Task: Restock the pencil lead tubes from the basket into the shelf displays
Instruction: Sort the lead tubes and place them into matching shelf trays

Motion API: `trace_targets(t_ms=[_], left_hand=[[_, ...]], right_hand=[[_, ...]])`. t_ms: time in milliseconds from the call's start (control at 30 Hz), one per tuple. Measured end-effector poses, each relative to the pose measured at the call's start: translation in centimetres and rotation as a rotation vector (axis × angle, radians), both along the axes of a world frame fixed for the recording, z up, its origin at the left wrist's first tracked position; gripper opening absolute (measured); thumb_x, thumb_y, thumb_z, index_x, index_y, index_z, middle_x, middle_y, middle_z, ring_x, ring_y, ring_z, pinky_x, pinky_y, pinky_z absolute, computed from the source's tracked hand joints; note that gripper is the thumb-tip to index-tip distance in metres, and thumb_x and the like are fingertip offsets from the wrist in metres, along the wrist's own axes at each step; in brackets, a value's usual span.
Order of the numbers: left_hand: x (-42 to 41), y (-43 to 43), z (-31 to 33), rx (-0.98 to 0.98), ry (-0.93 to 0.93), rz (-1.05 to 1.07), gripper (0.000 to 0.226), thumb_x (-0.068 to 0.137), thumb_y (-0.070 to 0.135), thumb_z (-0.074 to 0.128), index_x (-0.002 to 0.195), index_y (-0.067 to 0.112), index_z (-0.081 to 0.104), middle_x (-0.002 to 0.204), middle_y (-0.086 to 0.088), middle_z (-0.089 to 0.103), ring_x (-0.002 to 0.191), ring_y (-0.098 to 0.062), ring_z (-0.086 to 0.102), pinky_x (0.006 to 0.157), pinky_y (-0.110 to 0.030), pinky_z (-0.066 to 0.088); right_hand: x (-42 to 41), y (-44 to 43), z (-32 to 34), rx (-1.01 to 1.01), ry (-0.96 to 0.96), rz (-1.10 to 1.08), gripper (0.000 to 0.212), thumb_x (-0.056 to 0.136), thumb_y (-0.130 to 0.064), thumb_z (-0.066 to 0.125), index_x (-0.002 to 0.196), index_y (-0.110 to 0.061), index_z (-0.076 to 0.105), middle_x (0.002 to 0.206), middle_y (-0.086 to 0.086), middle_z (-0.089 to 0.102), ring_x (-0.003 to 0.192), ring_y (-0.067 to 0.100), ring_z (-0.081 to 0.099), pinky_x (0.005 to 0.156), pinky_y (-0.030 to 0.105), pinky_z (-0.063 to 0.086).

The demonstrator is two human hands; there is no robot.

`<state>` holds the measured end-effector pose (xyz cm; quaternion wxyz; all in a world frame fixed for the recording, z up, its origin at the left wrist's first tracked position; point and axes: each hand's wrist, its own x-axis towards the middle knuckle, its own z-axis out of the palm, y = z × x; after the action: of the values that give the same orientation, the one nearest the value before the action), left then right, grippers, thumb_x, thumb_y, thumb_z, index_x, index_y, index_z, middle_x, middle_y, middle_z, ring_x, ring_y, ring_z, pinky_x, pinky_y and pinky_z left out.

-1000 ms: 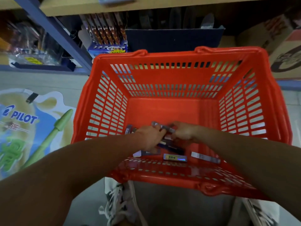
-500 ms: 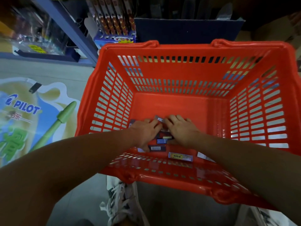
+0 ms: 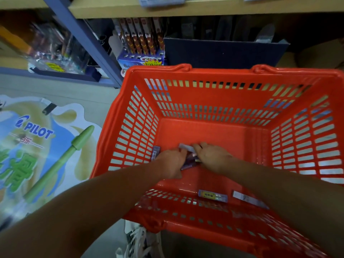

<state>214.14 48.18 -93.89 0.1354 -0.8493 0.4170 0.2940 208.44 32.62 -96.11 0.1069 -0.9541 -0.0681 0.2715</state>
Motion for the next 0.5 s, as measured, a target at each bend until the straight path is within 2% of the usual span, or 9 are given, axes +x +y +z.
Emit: trace_targets(t_ms=[133,200,300,433,500], left_hand=[[0.1,-0.2,-0.5,-0.004,0.007,0.084,0.082,0.08,0.021,0.069,0.146,0.002,0.023,0.123,-0.015,0.06,0.11,-0.031,0.059,0.087,-0.035,0.046],[0.6,-0.3,-0.6,-0.018,0.024,0.121,0.069,0.081,0.02,0.069,0.139,0.007,0.036,0.122,-0.013,0.061,0.109,-0.029,0.06,0.086,-0.034,0.046],[1.5,-0.1,-0.5,-0.085,0.059,0.142,0.047,0.081,0.025,0.068,0.123,0.011,0.052,0.118,-0.01,0.063,0.106,-0.028,0.061,0.083,-0.032,0.046],[2.8,-0.1,-0.2,-0.231,0.102,0.166,0.037,0.083,0.025,0.065,0.114,0.008,0.056,0.113,-0.013,0.062,0.103,-0.03,0.059,0.083,-0.034,0.046],[3.7,-0.5,0.4,-0.291,0.127,0.2,0.032,0.084,0.023,0.064,0.109,0.006,0.055,0.11,-0.015,0.06,0.102,-0.031,0.058,0.08,-0.032,0.042]], right_hand=[[-0.2,0.4,0.4,-0.103,-0.018,-0.002,0.039,0.097,-0.018,0.049,0.133,-0.006,0.039,0.128,0.018,0.054,0.112,0.037,0.06,0.084,0.042,0.05],[-0.3,0.1,0.3,-0.13,-0.033,-0.048,0.034,0.097,-0.017,0.049,0.128,-0.007,0.041,0.124,0.018,0.057,0.108,0.037,0.062,0.081,0.041,0.05],[-0.5,-1.1,0.1,-0.048,-0.022,-0.149,0.036,0.093,-0.022,0.052,0.127,-0.014,0.042,0.12,0.014,0.058,0.104,0.036,0.063,0.081,0.04,0.05],[-0.2,-3.6,0.7,0.036,-0.016,-0.252,0.037,0.092,-0.031,0.052,0.128,-0.023,0.047,0.119,0.008,0.062,0.108,0.033,0.062,0.083,0.036,0.048],[0.1,-4.9,1.4,0.069,-0.029,-0.298,0.033,0.091,-0.034,0.056,0.122,-0.024,0.053,0.118,0.008,0.065,0.11,0.032,0.061,0.082,0.034,0.047]])
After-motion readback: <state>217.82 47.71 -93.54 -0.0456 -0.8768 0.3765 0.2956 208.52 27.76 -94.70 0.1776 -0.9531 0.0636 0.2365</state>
